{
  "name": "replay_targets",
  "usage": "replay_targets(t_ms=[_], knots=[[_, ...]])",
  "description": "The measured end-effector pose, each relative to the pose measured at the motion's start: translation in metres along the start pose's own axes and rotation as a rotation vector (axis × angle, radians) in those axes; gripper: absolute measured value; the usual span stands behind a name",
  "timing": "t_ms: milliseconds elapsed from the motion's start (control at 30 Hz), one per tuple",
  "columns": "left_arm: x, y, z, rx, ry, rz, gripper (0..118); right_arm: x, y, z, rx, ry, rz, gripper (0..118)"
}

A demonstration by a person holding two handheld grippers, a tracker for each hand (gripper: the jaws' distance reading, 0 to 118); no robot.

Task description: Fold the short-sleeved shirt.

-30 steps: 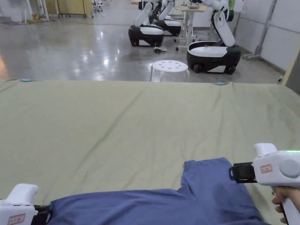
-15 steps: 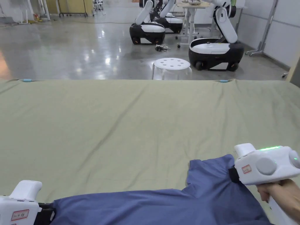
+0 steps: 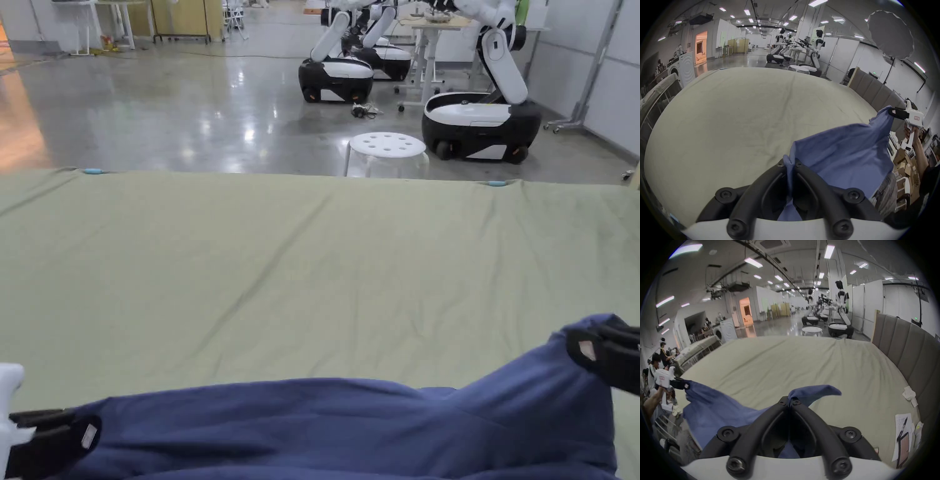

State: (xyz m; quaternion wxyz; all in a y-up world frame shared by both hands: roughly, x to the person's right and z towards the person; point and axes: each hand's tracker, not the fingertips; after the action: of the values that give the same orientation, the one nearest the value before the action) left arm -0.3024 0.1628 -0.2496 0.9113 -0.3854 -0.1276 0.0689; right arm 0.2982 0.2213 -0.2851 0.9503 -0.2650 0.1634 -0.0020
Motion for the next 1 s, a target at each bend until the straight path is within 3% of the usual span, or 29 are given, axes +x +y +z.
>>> replay_targets(t_ms=[200, 367, 400, 433, 467, 500, 533, 567, 633, 667, 733, 833, 933, 967, 1000], knots=[[-0.006, -0.076, 0.032, -0.107, 0.009, 0.024, 3, -0.024, -0.08, 0.068, -0.071, 0.027, 0.029, 4], [-0.015, -0.112, 0.022, -0.154, 0.04, 0.079, 3, -0.033, -0.128, 0.077, -0.241, 0.005, -0.055, 5], [-0.014, -0.114, 0.019, -0.142, 0.042, 0.073, 5, -0.035, -0.135, 0.074, -0.266, -0.001, -0.054, 10], [-0.009, -0.115, 0.017, -0.119, 0.062, 0.054, 7, -0.034, -0.139, 0.069, -0.29, -0.013, -0.051, 24], [-0.005, -0.113, 0.013, -0.106, 0.099, 0.022, 13, -0.034, -0.143, 0.065, -0.297, -0.019, -0.043, 47], [-0.001, -0.112, 0.01, -0.097, 0.127, -0.013, 22, -0.035, -0.146, 0.061, -0.307, -0.021, -0.037, 77], [0.002, -0.111, 0.009, -0.083, 0.138, -0.035, 30, -0.036, -0.145, 0.06, -0.309, -0.025, -0.035, 87], [0.005, -0.11, 0.009, -0.063, 0.159, -0.053, 47, -0.038, -0.144, 0.061, -0.301, -0.024, -0.029, 87], [0.008, -0.109, 0.011, 0.003, 0.217, -0.045, 111, -0.046, -0.134, 0.065, -0.241, -0.065, 0.019, 87], [0.009, -0.107, 0.013, 0.037, 0.253, -0.024, 118, -0.051, -0.125, 0.072, -0.185, -0.08, 0.052, 87], [0.003, -0.103, 0.026, 0.214, 0.221, 0.024, 118, -0.063, -0.107, 0.081, -0.059, -0.143, 0.137, 87], [-0.006, -0.099, 0.036, 0.275, 0.254, 0.13, 118, -0.076, -0.081, 0.096, 0.168, -0.224, 0.212, 87], [0.004, -0.086, 0.059, 0.39, 0.275, 0.143, 113, -0.086, -0.064, 0.109, 0.415, -0.297, 0.199, 85], [0.007, -0.085, 0.066, 0.444, 0.281, 0.115, 107, -0.088, -0.059, 0.111, 0.445, -0.295, 0.177, 77], [0.013, -0.083, 0.074, 0.502, 0.294, 0.08, 82, -0.092, -0.056, 0.113, 0.484, -0.283, 0.154, 46]])
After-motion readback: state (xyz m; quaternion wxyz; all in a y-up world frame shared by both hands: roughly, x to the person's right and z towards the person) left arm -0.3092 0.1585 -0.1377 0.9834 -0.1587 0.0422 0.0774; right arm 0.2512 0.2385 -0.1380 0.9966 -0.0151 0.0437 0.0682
